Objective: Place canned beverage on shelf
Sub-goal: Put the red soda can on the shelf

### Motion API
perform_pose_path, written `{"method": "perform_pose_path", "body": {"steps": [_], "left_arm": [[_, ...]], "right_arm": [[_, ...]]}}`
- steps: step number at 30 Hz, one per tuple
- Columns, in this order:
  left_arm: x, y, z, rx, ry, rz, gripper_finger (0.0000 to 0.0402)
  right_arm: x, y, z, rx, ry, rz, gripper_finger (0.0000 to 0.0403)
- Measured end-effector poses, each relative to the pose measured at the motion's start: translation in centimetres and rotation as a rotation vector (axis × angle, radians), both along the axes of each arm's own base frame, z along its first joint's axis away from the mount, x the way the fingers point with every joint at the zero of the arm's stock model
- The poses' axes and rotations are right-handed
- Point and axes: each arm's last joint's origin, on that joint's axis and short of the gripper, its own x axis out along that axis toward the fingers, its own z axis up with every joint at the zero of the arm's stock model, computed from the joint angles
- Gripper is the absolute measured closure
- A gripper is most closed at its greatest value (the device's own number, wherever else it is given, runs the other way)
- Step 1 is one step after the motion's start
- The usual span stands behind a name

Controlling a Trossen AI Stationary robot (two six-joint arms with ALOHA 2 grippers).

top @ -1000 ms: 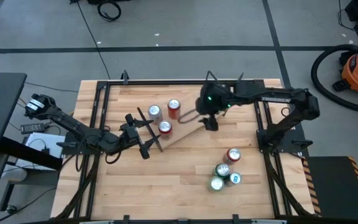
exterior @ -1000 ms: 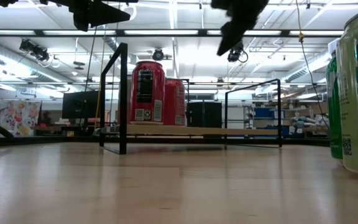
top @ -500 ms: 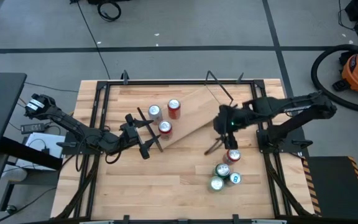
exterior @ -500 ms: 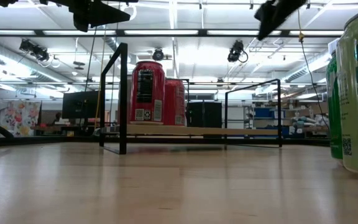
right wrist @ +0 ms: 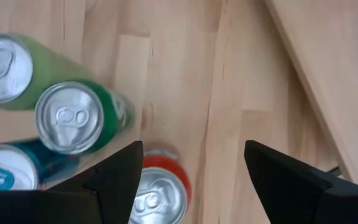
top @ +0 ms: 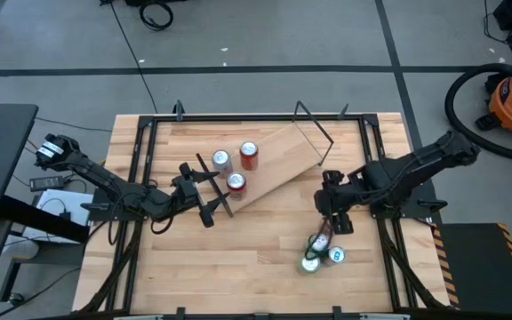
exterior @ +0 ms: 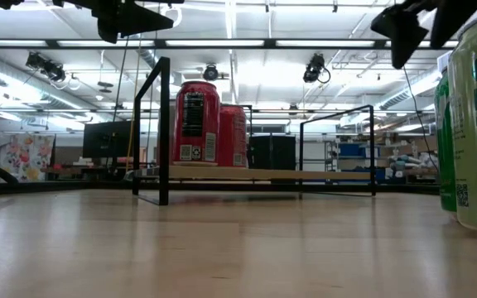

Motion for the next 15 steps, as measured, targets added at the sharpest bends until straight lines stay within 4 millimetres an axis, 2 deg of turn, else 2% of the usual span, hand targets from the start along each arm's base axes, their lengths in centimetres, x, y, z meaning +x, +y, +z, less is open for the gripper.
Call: {"method": "perform_pose_path", "body": {"steps": [15], "left_arm": [[0.0,0.0,0.0,-0.001,0.000,0.000,0.0065]], "right_arm": [[-1.6,1.0,-0.3,-0.017,0.112,-0.023,0.0072]]}}
